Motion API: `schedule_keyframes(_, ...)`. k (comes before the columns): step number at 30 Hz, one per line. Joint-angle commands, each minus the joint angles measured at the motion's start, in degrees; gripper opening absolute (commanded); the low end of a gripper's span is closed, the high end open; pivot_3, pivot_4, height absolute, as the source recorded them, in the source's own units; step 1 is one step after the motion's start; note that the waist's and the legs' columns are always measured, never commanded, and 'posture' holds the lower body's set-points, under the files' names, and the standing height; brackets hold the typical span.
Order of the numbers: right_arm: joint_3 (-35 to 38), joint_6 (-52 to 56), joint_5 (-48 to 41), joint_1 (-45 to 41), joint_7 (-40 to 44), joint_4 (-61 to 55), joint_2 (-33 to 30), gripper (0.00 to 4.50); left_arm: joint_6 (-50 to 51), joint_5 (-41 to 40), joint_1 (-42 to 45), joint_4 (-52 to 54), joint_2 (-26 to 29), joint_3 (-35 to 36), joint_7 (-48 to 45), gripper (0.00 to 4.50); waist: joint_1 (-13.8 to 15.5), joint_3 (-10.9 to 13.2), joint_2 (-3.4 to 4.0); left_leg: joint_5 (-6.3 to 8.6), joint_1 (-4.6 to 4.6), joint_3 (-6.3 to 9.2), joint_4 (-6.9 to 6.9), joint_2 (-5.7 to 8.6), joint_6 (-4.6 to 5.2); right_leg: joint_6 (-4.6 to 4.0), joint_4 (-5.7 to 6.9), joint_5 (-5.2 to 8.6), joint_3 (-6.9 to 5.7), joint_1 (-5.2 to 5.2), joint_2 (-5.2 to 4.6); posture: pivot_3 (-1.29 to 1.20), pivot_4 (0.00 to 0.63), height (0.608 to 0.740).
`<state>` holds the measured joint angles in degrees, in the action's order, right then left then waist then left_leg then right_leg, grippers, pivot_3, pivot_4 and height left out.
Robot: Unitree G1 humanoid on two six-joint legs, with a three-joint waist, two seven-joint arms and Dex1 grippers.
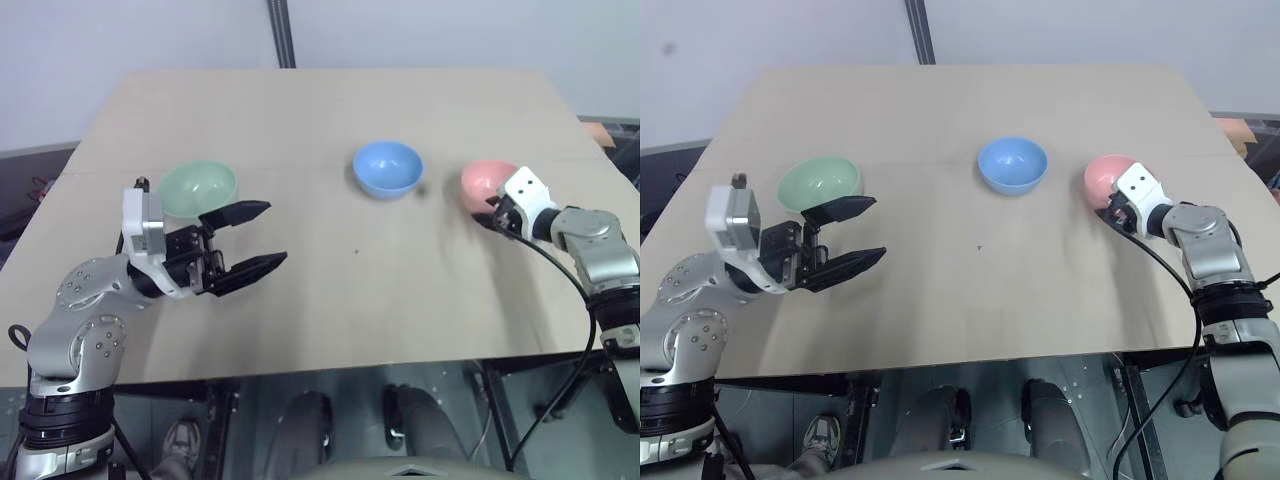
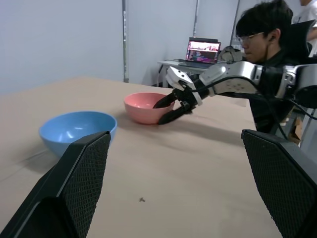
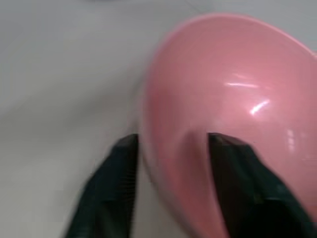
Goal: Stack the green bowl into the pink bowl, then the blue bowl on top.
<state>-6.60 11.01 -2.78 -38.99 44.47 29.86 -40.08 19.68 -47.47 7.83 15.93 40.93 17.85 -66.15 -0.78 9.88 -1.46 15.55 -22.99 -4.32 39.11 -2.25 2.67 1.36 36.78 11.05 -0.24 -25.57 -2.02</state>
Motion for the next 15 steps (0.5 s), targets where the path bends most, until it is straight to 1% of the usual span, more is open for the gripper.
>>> schedule_keyframes(1,0.85,-2.76,0.92,-1.03,0.48,-0.75,-0.01,0.22,-0.29,-1.04,-1.0,3.0,-0.25,1.44,0.6,4.5,0.0,0.0,0.0,0.0,0.0,0.01,0.0,-0.01,0.0,0.0,0.0,0.0,0.0,0.0,0.01,0.0,0.15,0.74)
schedule_keyframes(2,0.92,-2.93,1.12,-0.91,0.31,-1.54,0.14,0.1,-0.37,-0.96,-1.28,3.02,-0.33,1.52,0.69,4.5,0.0,0.0,0.01,0.0,0.01,0.01,0.0,-0.01,0.0,0.0,0.01,0.0,0.0,0.0,0.01,0.0,0.15,0.74)
schedule_keyframes(6,0.81,-2.8,1.19,0.03,2.03,-6.28,-0.05,0.1,-0.68,-0.05,-1.5,2.14,-0.7,1.33,1.54,4.5,0.01,0.02,0.03,0.0,0.03,-0.01,0.01,-0.02,0.0,0.0,0.05,0.0,0.01,0.0,0.01,0.0,0.15,0.74)
schedule_keyframes(9,0.9,-0.74,-2.41,3.15,6.95,-17.4,-0.18,0.1,-1.26,1.32,-2.23,-0.08,-0.94,1.57,2.22,4.5,0.01,0.02,0.04,0.0,0.04,0.01,0.01,-0.06,0.0,0.01,0.07,0.0,0.0,0.0,0.01,0.0,0.15,0.74)
schedule_keyframes(11,-0.48,6.24,-7.35,7.89,10.49,-31.51,-0.28,0.1,-2.21,2.7,-3.05,-2.13,-0.97,2.24,2.36,4.5,0.05,0.02,0.05,0.0,0.04,0.03,-0.01,-0.09,0.0,0.01,0.06,0.0,-0.02,-0.01,0.03,0.0,0.15,0.74)
schedule_keyframes(13,-2.57,12.21,-10.33,11.74,12.05,-42.58,-0.25,0.1,-3.28,3.83,-3.63,-4.06,-0.94,2.88,2.21,4.5,0.09,0.02,0.06,0.0,0.04,0.07,-0.02,-0.21,-0.01,0.01,0.07,0.0,-0.06,0.0,0.03,0.0,0.15,0.74)
schedule_keyframes(15,-4.56,15.88,-11.18,13.91,12.21,-48.8,-0.13,0.1,-4.1,4.43,-3.84,-5.36,-0.96,3.28,2.0,4.5,0.15,0.02,0.05,0.0,0.04,0.07,-0.03,-0.23,-0.01,0.0,0.06,0.0,-0.08,0.0,0.01,0.0,0.15,0.74)
